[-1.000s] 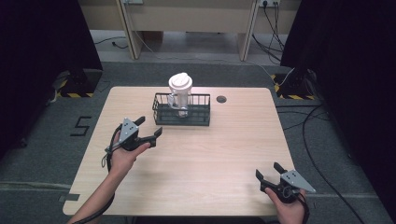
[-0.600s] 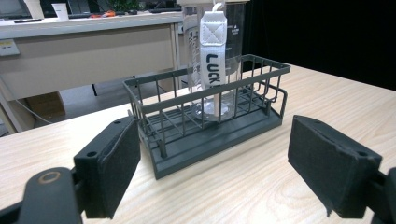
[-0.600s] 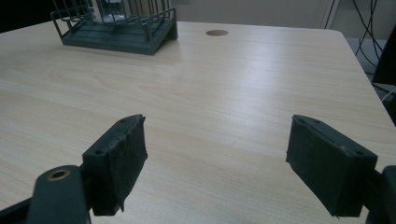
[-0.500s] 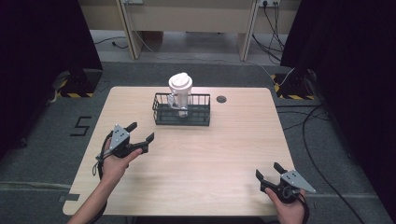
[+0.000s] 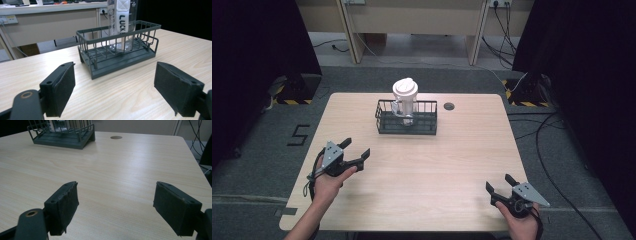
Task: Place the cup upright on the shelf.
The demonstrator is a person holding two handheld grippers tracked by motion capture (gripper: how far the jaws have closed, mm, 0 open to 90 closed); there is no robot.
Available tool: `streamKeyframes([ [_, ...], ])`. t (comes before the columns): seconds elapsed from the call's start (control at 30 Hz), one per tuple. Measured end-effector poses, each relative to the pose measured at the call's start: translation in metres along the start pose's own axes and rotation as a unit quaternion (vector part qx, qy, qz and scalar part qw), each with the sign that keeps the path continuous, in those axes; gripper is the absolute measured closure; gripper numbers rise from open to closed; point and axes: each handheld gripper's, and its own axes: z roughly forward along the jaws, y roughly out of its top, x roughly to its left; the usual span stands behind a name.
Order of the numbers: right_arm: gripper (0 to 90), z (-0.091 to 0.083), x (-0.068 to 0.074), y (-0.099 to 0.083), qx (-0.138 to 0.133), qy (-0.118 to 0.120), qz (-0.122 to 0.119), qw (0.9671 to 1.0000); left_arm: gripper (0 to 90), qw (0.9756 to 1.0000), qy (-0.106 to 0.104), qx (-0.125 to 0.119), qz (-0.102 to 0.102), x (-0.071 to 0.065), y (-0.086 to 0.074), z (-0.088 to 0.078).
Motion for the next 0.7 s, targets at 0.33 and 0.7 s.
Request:
streamKeyframes([
  [0.33, 20.4, 0.000, 0.000, 0.000, 0.000, -0.001, -0.001, 1.0000, 16.7, 0.9997, 0.016, 0.014, -0.009, 0.010, -0.021, -0.017],
  [0.7, 20.4, 0.000, 0.000, 0.000, -0.001, 0.000, -0.001, 1.0000, 17.0, 0.9989, 0.041, 0.017, -0.013, 0.012, -0.041, -0.033],
])
